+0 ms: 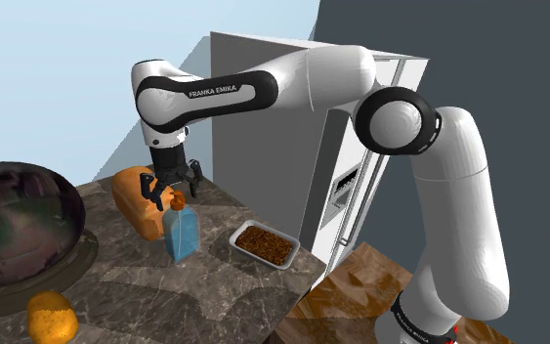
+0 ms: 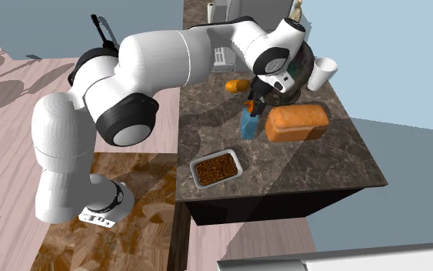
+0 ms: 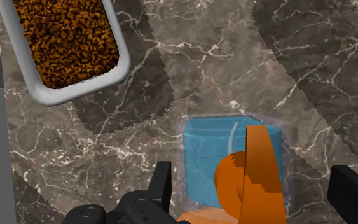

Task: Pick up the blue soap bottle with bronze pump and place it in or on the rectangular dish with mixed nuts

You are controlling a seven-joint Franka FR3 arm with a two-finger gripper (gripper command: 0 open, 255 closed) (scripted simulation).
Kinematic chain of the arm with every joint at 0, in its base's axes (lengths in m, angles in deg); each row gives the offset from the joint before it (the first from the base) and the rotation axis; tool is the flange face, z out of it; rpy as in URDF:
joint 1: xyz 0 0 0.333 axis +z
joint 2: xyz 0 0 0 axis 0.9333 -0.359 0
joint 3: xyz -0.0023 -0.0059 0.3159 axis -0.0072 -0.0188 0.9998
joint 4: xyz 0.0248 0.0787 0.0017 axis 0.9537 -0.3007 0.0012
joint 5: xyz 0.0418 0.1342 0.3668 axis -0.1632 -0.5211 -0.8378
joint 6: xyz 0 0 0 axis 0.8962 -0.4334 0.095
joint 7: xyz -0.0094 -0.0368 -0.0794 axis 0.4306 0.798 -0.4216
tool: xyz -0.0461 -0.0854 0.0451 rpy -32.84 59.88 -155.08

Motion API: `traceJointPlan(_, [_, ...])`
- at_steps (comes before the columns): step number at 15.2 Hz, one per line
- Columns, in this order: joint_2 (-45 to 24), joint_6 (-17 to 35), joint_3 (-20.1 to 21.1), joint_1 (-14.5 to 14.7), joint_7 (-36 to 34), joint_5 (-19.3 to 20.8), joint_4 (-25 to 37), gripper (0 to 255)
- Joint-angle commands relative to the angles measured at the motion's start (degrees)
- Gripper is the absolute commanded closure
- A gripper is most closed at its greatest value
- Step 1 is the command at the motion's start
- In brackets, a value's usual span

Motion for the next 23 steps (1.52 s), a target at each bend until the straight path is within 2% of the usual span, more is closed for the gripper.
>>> traceJointPlan(1, [0.10,0.14,0.01,-0.03,0.01,-0.02,-0.22,0])
traceJointPlan(5, [0.09,0.12,0.01,-0.03,0.01,-0.02,-0.19,0])
traceJointPlan(6, [0.09,0.12,0.01,-0.03,0.01,-0.02,-0.19,255])
traceJointPlan(15, [0.10,0.13,0.01,-0.03,0.01,-0.02,-0.22,255])
traceJointPlan(23, [0.57,-5.75,0.19,0.32,-0.20,-0.19,5.25,255])
